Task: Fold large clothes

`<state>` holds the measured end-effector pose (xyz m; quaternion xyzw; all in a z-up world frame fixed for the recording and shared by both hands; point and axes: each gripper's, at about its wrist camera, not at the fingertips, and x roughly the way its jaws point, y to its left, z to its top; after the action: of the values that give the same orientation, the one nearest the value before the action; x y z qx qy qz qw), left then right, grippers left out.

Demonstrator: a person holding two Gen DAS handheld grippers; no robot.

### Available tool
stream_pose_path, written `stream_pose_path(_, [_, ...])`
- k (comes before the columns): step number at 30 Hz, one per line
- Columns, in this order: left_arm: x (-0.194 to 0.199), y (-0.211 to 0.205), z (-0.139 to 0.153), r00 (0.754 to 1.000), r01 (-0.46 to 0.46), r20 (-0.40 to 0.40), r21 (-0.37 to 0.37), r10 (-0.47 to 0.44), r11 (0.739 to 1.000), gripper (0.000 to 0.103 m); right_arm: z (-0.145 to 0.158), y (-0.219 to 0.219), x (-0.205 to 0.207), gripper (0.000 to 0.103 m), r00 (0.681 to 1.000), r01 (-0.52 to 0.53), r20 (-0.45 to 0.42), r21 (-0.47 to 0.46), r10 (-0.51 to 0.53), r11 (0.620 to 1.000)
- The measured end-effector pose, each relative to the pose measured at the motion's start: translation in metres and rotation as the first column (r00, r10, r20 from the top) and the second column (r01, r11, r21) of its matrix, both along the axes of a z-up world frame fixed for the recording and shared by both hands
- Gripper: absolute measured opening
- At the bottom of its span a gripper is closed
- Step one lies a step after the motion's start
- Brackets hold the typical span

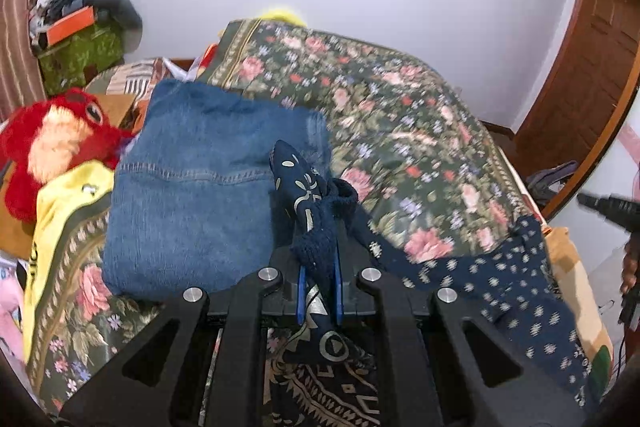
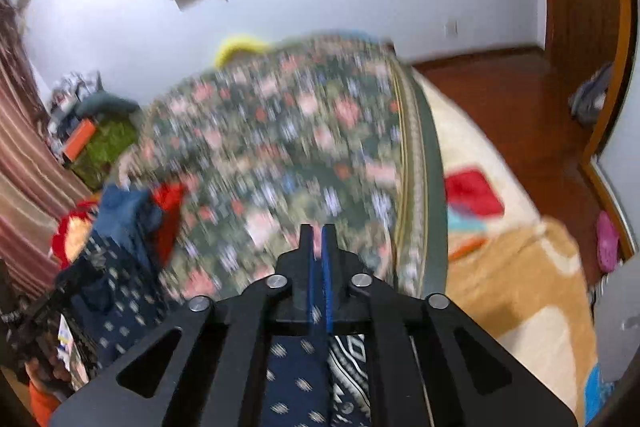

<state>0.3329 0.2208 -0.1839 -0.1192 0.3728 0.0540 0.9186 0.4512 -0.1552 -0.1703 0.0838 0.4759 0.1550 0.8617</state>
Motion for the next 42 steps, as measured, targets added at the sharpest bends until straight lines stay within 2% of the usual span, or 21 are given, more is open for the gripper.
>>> stream_pose_path(1, [0.000,0.003,-0.006,1.000,-0.005,-0.015,-0.002,0.005,1.000,0.009,-0.013,-0.001,0.001,0.034,0.999,-0.001,-0.043,-0.018,0.001,1.000])
stream_pose_path(3, [0.000,0.009,-0.018,0.999,-0.018,-0.049,-0.005,0.018,1.000,0.009,-0.044,-0.003,0.003,0.050,0.991,-0.006,-0.136,-0.046,-0.001,0.999])
stream_pose_path(7, [-0.002,0.019,-0.040,0.994,-0.040,-0.102,-0.014,0.038,0.999,0.010,-0.093,-0.009,0.004,0.050,0.966,-0.004,-0.257,-0.071,-0.014,0.997])
stream_pose_path(9, [-0.003,0.022,-0.049,0.992,-0.048,-0.121,-0.025,0.044,0.999,0.010,-0.104,-0.013,0.003,0.050,0.966,0.010,-0.259,-0.041,-0.021,0.999])
stream_pose_path(11, [-0.001,0.021,-0.057,0.989,-0.039,-0.146,-0.020,0.036,0.999,0.010,-0.103,-0.009,0.005,0.050,0.972,-0.002,-0.236,-0.054,-0.011,0.999])
stream_pose_path(13, [0.001,0.019,-0.061,0.986,-0.034,-0.164,0.004,0.034,0.999,0.011,-0.101,-0.006,0.007,0.047,0.970,0.000,-0.241,-0.067,-0.017,0.998])
stream_pose_path(14, [0.002,0.018,-0.062,0.984,-0.034,-0.173,0.012,0.036,0.999,0.011,-0.099,-0.003,0.007,0.040,0.969,-0.013,-0.249,-0.052,0.000,0.999])
stream_pose_path(15, [0.004,0.017,-0.063,0.982,-0.035,-0.184,0.015,0.037,0.999,0.012,-0.097,-0.001,0.007,0.025,0.966,-0.029,-0.256,-0.033,0.020,0.999])
stream_pose_path(16, [0.005,0.016,-0.063,0.981,-0.031,-0.193,0.017,0.033,0.999,0.013,-0.096,0.003,0.008,0.018,0.965,-0.037,-0.260,-0.024,0.029,0.999])
stream_pose_path(18, [0.007,0.013,-0.061,0.981,-0.017,-0.195,0.039,0.024,0.999,0.013,-0.087,0.011,0.004,0.013,0.973,-0.043,-0.229,-0.068,0.026,0.997])
stream_pose_path(20, [0.006,0.011,-0.055,0.981,-0.015,-0.193,0.039,0.022,0.999,0.010,-0.073,0.015,-0.001,0.011,0.984,-0.035,-0.178,-0.090,0.019,0.995])
stream_pose_path(23, [0.003,0.004,-0.027,0.991,0.015,-0.132,0.030,-0.010,0.999,0.009,-0.043,0.017,-0.005,0.010,0.993,-0.041,-0.115,-0.067,0.033,0.997])
stream_pose_path(26, [0.005,-0.008,0.004,0.993,0.096,-0.062,-0.009,-0.096,0.995,0.009,-0.013,0.023,-0.006,0.009,0.996,-0.078,-0.053,-0.089,0.073,0.993])
stream_pose_path(32, [0.029,-0.046,0.052,0.983,0.182,0.017,0.075,-0.184,0.980,0.009,0.021,0.015,-0.003,0.009,0.998,-0.050,0.034,-0.114,0.054,0.992])
stream_pose_path(36, [0.049,-0.049,0.062,0.986,0.154,0.050,0.110,-0.161,0.982,0.009,0.036,0.014,0.016,0.009,0.997,-0.008,0.075,-0.129,0.017,0.992])
stream_pose_path(40, [0.073,-0.033,0.050,0.995,0.089,0.028,0.122,-0.093,0.989,0.009,0.042,0.017,0.037,0.009,0.995,0.030,0.098,-0.123,-0.018,0.992])
stream_pose_path(42, [0.087,-0.021,0.037,0.998,0.053,0.008,0.134,-0.055,0.990,0.009,0.035,0.023,0.051,0.009,0.994,0.045,0.100,-0.126,-0.033,0.991])
